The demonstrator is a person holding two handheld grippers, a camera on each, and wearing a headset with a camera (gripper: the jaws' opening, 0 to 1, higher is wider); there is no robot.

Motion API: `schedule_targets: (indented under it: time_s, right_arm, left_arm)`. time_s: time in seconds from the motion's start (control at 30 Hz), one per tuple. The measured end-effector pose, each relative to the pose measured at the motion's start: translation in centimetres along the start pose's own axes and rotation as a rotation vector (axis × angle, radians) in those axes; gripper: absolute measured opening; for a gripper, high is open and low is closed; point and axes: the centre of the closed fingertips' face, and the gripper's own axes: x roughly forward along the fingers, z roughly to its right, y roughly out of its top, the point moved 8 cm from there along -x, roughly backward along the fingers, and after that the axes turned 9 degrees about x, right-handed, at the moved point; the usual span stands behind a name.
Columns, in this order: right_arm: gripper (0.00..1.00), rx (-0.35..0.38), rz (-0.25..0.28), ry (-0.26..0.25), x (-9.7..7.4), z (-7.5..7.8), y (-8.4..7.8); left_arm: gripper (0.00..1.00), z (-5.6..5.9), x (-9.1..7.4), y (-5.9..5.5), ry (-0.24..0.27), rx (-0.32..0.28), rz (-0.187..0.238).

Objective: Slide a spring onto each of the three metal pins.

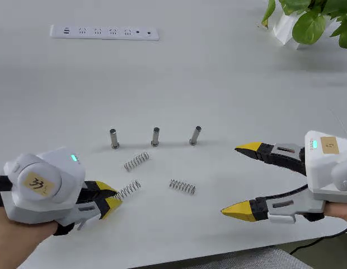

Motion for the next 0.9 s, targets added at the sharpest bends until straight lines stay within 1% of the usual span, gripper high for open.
schedule_targets:
  time_s: [0.13,0.2,0.33,0.43,0.6,0.7,0.77,0.8,0.87,0.9]
  right_arm:
    - [0.75,-0.01,0.009,0.009,0.2,-0.2,0.6]
    - [0.75,-0.011,0.01,0.011,0.2,-0.2,0.9]
    - [0.74,-0.013,0.029,0.022,0.2,-0.5,1.7]
    - [0.74,-0.01,0.045,0.029,0.1,-0.8,2.5]
    - [0.72,-0.006,0.078,0.044,0.2,-1.3,4.1]
    - [0.7,-0.006,0.097,0.053,0.2,-1.7,5.2]
    - [0.69,-0.001,0.118,0.061,0.2,-1.9,5.8]
    - [0.68,0.01,0.129,0.068,0.2,-2.0,6.2]
    - [0.67,0.02,0.143,0.076,0.2,-2.2,6.7]
    - [0.66,0.02,0.159,0.079,0.2,-2.3,7.1]
  left_arm:
    - [0.07,0.1,-0.6,0.7,0.006,0.004,0.024]
    - [0.07,0.1,-0.7,0.7,0.008,0.006,0.033]
    - [0.07,0.2,-1.3,1.5,0.012,0.004,0.066]
    - [0.07,0.2,-1.8,2.1,0.016,0.007,0.081]
    - [0.07,0.3,-2.4,3.2,0.017,0.013,0.117]
    - [0.07,0.3,-2.9,4.1,0.022,0.017,0.143]
    - [0.07,0.4,-3.1,4.5,0.024,0.022,0.156]
    - [0.07,0.4,-3.3,4.9,0.024,0.02,0.171]
    - [0.07,0.4,-3.5,5.3,0.025,0.018,0.187]
    - [0.07,0.4,-3.6,5.5,0.028,0.02,0.195]
